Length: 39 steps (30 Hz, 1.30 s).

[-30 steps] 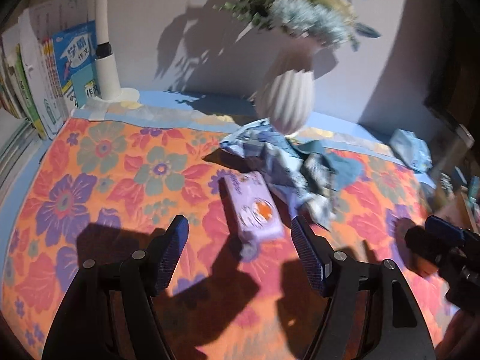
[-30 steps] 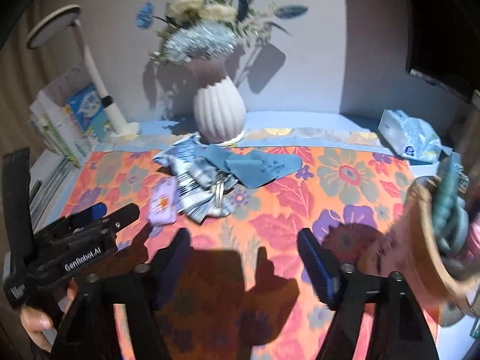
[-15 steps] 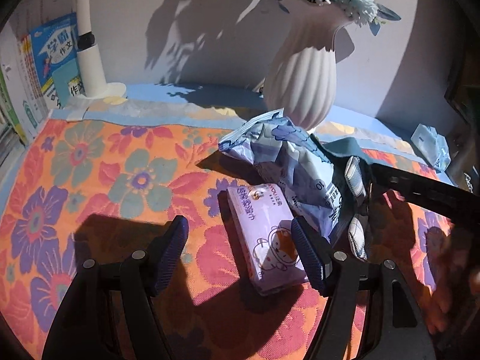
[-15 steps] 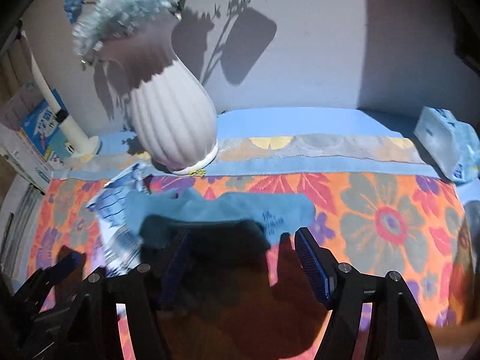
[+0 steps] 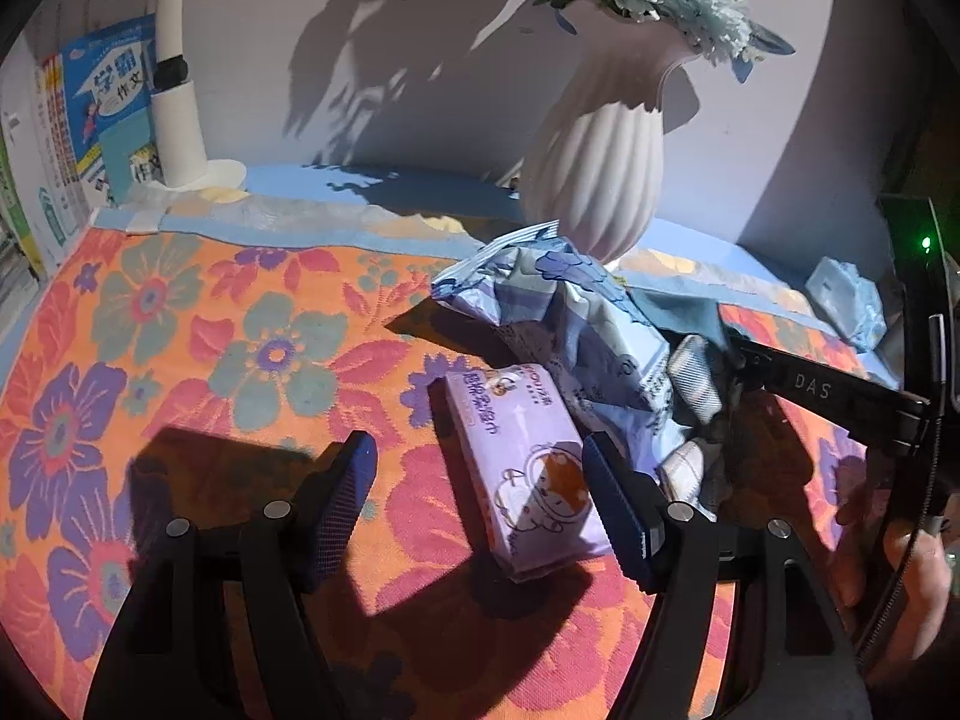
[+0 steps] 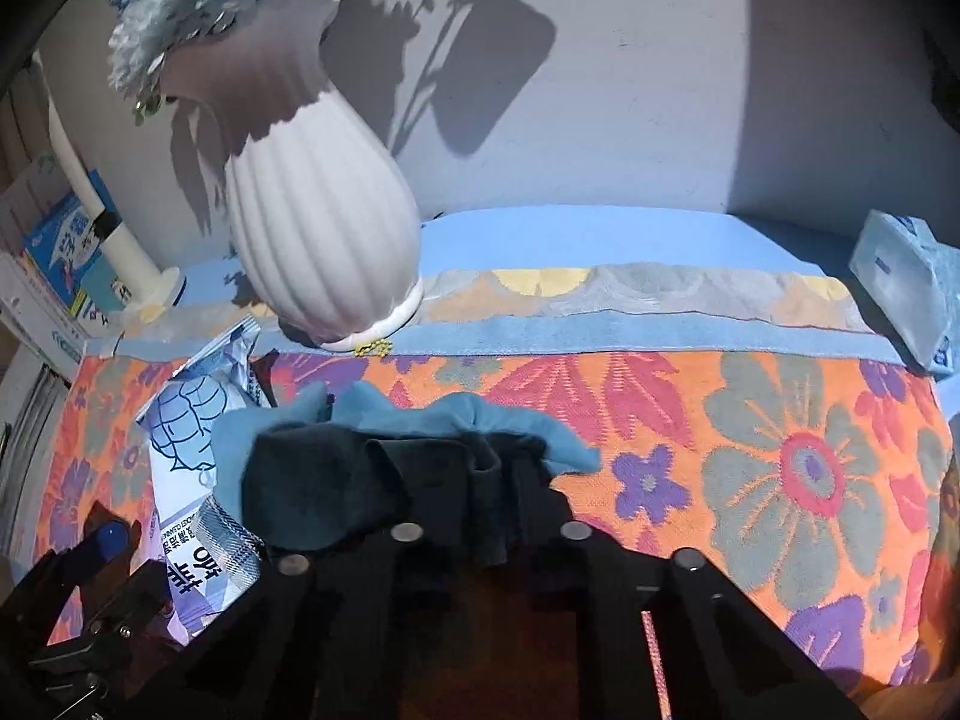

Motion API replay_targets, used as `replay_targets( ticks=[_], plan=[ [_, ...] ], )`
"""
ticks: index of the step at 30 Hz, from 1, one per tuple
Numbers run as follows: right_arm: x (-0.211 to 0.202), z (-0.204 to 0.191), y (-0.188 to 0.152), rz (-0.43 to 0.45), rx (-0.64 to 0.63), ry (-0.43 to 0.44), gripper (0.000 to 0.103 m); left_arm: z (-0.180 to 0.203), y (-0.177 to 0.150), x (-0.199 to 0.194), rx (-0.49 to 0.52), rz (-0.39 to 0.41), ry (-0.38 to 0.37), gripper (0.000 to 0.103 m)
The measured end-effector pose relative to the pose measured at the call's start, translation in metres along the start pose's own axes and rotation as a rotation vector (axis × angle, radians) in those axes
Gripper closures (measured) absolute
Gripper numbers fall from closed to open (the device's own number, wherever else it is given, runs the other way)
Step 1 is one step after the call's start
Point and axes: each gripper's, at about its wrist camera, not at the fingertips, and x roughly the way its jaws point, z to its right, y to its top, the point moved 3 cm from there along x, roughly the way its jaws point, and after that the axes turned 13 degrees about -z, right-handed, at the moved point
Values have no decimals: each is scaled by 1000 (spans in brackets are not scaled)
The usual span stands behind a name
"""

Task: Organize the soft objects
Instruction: 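Grasp the purple wipes pack with the left gripper while the right grasps the blue cloth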

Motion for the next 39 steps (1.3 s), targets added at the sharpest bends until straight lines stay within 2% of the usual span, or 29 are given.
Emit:
replay_targets(
  ticks=[6, 9, 12, 13, 16, 19, 21, 22, 23, 27, 29, 32, 36, 37, 38, 39],
  plan=[
    [-44, 5, -16, 139, 36, -59, 94, 2, 2, 2, 3, -12, -8, 31],
    [-73, 2, -31, 197, 38, -73, 94, 9, 4, 7, 34, -23, 25, 30],
    [-90, -2, -48, 213, 37, -63, 94, 11, 5, 9, 34, -14, 68, 28],
    [-95, -2, -54, 216, 39, -56, 94, 11, 5, 9, 39, -13, 66, 32],
    [-112, -4, -69, 248, 32, -51, 94, 16, 3, 6, 76, 1, 33, 65],
    [-131, -6, -82, 270, 9, -39, 94, 20, 1, 3, 97, 17, 62, 71],
    [-142, -4, -91, 279, 8, -41, 94, 19, -1, -3, 96, 37, 49, 73],
    [-148, -3, -96, 282, 8, -32, 94, 18, -2, -6, 90, 46, 38, 92],
    [-154, -2, -100, 285, 5, -26, 94, 15, -3, -10, 80, 50, 27, 93],
    [-181, 1, -122, 288, -24, -14, 94, 3, -20, -23, 29, 33, -14, 93],
    [-184, 1, -133, 245, -47, 3, 94, 2, -32, -28, 37, 26, -14, 93],
    [-165, -3, -145, 133, -67, 57, 94, 2, -47, -32, 34, 13, -14, 93],
    [-128, -17, -149, 69, -111, 39, 92, -3, -44, -35, -1, 17, -14, 91],
    [-118, -21, -146, 64, -129, 38, 90, -2, -40, -35, -5, 10, -21, 80],
    [-108, -23, -144, 44, -142, 33, 83, 0, -34, -36, -5, 4, -24, 64],
    [-98, -24, -142, 16, -142, 28, 75, 3, -29, -36, 1, 8, -16, 57]
  ],
)
